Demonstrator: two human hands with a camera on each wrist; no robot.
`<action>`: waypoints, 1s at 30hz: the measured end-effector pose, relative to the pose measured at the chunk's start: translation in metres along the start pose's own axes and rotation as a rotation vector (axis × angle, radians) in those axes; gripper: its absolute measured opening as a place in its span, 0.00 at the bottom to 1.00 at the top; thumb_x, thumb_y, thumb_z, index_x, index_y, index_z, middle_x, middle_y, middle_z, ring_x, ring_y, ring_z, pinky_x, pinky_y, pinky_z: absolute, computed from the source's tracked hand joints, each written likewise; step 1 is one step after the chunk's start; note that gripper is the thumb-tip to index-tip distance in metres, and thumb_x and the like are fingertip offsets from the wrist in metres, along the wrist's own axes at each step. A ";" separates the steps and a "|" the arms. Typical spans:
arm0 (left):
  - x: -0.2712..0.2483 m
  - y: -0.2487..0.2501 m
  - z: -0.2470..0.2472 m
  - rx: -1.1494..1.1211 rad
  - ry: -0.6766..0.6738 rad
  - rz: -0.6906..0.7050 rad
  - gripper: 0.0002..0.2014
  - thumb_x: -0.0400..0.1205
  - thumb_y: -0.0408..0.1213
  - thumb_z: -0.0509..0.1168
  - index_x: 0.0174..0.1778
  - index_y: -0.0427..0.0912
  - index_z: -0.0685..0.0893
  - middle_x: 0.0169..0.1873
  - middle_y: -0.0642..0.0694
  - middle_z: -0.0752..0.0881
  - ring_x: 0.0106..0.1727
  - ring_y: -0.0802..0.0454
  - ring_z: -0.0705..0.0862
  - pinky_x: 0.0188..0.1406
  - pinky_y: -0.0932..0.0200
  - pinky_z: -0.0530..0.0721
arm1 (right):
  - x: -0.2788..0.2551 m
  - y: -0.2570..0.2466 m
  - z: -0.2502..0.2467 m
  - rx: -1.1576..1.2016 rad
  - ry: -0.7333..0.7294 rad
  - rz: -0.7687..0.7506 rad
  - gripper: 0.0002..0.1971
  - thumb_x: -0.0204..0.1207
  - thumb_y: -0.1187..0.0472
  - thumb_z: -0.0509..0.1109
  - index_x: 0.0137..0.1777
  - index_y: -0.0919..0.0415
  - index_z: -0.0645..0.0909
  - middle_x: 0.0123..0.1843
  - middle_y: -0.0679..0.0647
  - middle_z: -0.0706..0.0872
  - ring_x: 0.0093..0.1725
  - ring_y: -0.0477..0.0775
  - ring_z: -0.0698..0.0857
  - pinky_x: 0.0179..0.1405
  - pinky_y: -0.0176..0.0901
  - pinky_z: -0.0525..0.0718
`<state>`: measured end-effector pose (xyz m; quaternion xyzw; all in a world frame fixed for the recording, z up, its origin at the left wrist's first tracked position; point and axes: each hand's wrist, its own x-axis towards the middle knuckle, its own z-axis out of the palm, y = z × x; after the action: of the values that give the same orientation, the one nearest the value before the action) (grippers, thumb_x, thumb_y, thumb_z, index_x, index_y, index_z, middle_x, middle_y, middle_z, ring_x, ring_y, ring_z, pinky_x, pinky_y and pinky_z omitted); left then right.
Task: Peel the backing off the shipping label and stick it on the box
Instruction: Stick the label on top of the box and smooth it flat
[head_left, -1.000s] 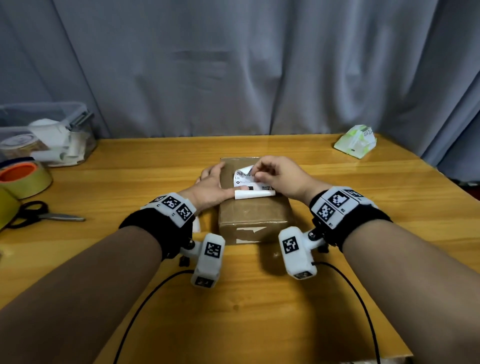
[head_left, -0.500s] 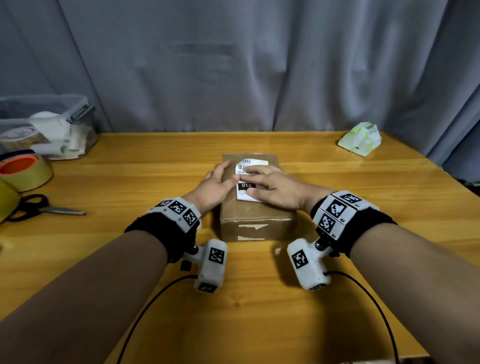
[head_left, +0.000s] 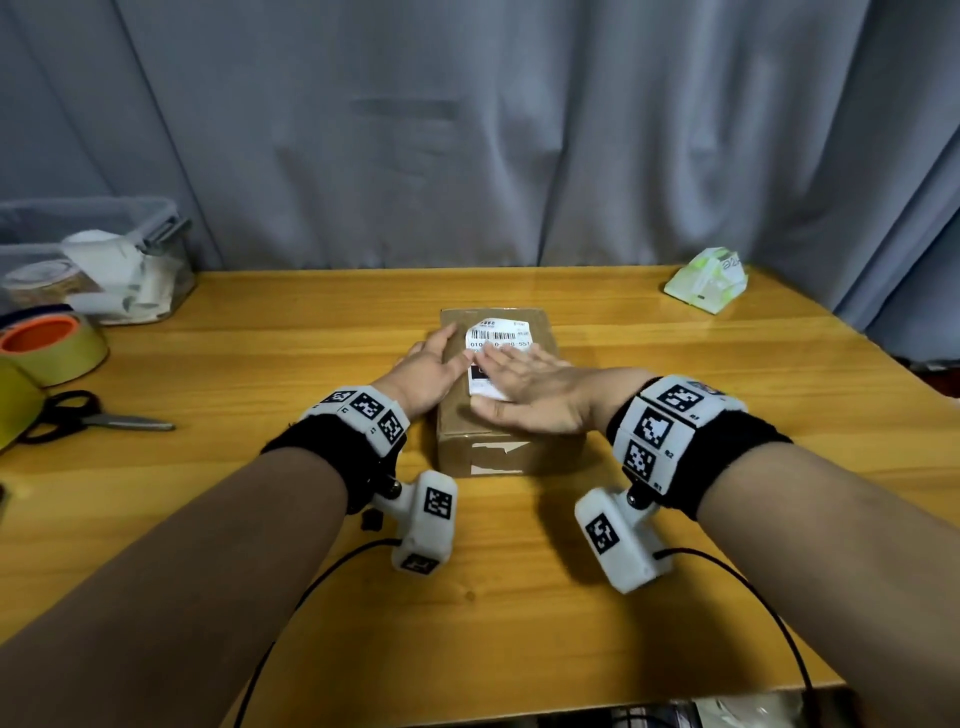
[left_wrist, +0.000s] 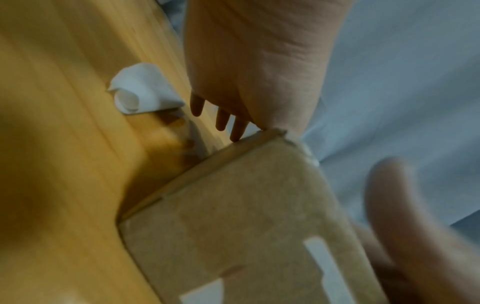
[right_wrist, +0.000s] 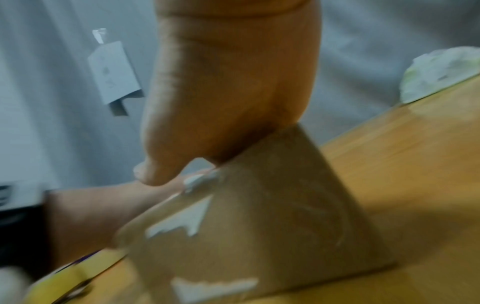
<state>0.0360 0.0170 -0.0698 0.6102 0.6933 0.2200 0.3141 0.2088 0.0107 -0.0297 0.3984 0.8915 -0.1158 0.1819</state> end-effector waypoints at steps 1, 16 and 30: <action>0.000 0.001 -0.001 0.016 0.005 -0.001 0.31 0.82 0.56 0.53 0.81 0.57 0.52 0.82 0.42 0.57 0.82 0.40 0.57 0.81 0.44 0.58 | -0.005 -0.006 0.001 -0.007 -0.024 -0.022 0.40 0.78 0.32 0.37 0.81 0.55 0.29 0.84 0.51 0.30 0.83 0.49 0.33 0.83 0.49 0.35; -0.019 0.004 -0.012 0.095 -0.002 0.062 0.33 0.81 0.56 0.56 0.81 0.49 0.57 0.81 0.43 0.61 0.81 0.46 0.61 0.81 0.51 0.61 | 0.023 -0.004 -0.011 0.333 0.414 0.150 0.22 0.84 0.48 0.52 0.73 0.56 0.71 0.70 0.60 0.74 0.76 0.61 0.66 0.77 0.55 0.63; -0.017 -0.006 -0.006 0.223 -0.011 0.013 0.31 0.81 0.61 0.47 0.80 0.61 0.49 0.81 0.47 0.62 0.81 0.38 0.62 0.80 0.43 0.60 | 0.005 -0.032 0.000 -0.099 0.086 0.256 0.31 0.82 0.40 0.33 0.82 0.49 0.33 0.86 0.48 0.36 0.85 0.51 0.36 0.76 0.68 0.25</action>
<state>0.0286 0.0003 -0.0668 0.6469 0.7078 0.1401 0.2467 0.1815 -0.0070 -0.0302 0.5038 0.8451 -0.0302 0.1760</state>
